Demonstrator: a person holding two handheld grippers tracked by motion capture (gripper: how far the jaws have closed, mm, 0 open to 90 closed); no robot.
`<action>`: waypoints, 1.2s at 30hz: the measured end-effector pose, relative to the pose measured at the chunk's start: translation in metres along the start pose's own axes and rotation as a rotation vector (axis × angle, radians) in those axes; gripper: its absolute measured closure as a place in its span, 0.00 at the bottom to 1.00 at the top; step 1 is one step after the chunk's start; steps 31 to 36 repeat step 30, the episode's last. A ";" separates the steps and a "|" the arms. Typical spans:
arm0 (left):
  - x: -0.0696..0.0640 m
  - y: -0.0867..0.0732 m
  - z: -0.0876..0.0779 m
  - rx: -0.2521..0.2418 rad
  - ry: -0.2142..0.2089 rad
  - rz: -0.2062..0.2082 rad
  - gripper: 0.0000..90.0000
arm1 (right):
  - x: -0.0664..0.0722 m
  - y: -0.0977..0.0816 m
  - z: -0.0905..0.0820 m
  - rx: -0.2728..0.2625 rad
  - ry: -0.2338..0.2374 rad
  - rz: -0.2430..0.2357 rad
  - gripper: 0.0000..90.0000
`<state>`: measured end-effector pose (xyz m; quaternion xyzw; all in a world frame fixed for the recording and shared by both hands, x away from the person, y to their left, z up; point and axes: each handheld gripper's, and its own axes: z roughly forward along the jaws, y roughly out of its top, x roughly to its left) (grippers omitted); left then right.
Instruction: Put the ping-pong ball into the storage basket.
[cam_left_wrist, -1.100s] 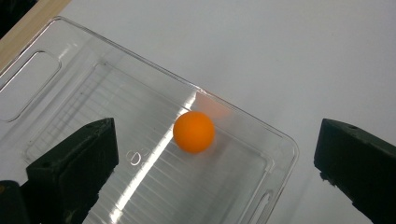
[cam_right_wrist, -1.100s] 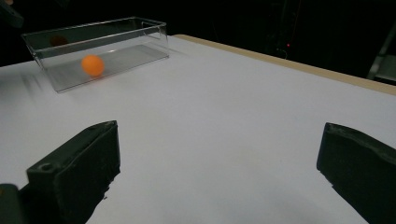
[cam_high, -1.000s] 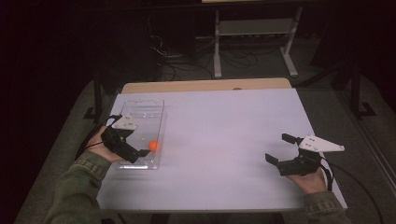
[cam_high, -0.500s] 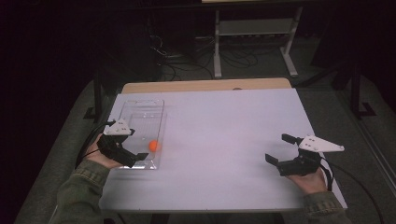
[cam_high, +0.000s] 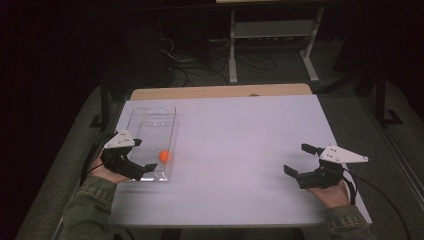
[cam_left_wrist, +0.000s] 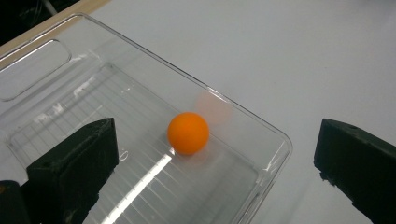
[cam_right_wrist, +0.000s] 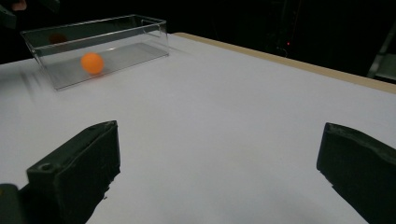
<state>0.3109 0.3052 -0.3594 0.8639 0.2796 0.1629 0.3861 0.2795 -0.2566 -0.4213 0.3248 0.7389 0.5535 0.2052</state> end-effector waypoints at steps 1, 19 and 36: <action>0.000 -0.002 0.000 -0.015 -0.001 -0.010 0.00 | 0.000 0.000 0.000 0.000 0.000 0.000 0.00; -0.002 -0.019 0.000 -0.089 0.006 -0.059 0.00 | 0.000 -0.001 0.000 0.005 0.000 -0.001 0.00; -0.007 -0.022 0.000 -0.120 -0.001 -0.063 0.00 | 0.000 -0.001 0.000 0.005 -0.004 0.002 0.00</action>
